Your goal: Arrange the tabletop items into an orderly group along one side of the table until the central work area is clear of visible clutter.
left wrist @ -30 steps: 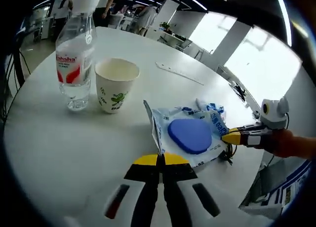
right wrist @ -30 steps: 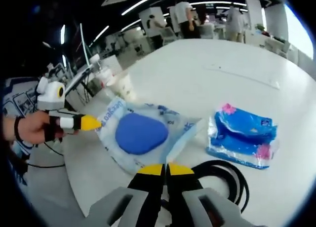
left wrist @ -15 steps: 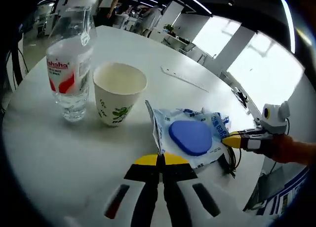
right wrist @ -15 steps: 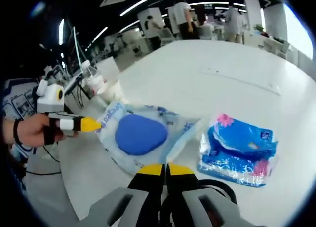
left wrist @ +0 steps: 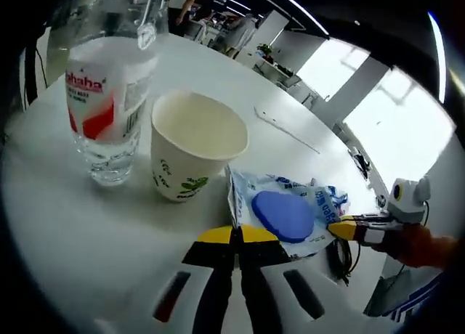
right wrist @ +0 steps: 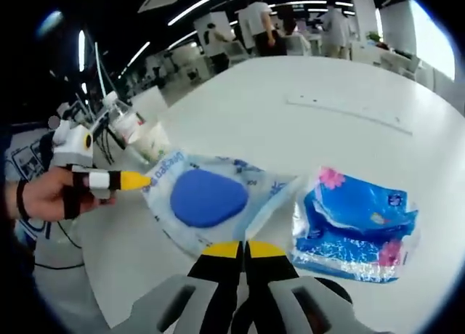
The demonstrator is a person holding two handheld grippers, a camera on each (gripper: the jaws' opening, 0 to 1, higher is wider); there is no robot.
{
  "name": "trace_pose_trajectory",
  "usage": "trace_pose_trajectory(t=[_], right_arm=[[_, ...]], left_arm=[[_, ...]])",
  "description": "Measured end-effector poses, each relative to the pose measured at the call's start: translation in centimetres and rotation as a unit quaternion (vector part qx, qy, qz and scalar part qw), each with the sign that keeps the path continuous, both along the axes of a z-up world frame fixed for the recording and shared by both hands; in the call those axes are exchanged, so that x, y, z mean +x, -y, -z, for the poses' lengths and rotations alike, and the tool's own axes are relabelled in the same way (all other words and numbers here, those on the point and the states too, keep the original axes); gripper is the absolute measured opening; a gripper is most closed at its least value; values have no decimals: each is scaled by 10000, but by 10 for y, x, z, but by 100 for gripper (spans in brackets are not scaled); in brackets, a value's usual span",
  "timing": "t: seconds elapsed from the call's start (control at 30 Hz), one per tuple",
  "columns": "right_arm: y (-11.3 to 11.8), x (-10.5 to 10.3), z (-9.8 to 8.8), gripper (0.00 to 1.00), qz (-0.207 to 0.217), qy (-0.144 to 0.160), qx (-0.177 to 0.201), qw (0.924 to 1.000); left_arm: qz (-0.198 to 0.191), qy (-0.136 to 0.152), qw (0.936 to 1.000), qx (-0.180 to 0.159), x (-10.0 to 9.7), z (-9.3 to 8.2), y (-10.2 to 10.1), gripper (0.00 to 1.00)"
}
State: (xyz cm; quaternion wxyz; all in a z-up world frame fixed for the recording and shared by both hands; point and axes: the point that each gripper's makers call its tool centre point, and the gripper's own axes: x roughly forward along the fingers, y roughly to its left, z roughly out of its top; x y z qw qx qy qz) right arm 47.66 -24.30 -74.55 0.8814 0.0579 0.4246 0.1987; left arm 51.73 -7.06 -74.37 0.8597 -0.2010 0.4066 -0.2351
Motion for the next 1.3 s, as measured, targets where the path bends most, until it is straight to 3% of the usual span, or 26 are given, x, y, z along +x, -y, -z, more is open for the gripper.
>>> trace_pose_trajectory(t=[0.67,1.3], right_arm=[[8,25,7,0,462,96,-107,9988],[7,31,8,0,800,71,174,9966]], left_arm=[[-548,-159,9979,-303,10,4,3,0],[-871,-229,9949,-448,20,5,-1,0]])
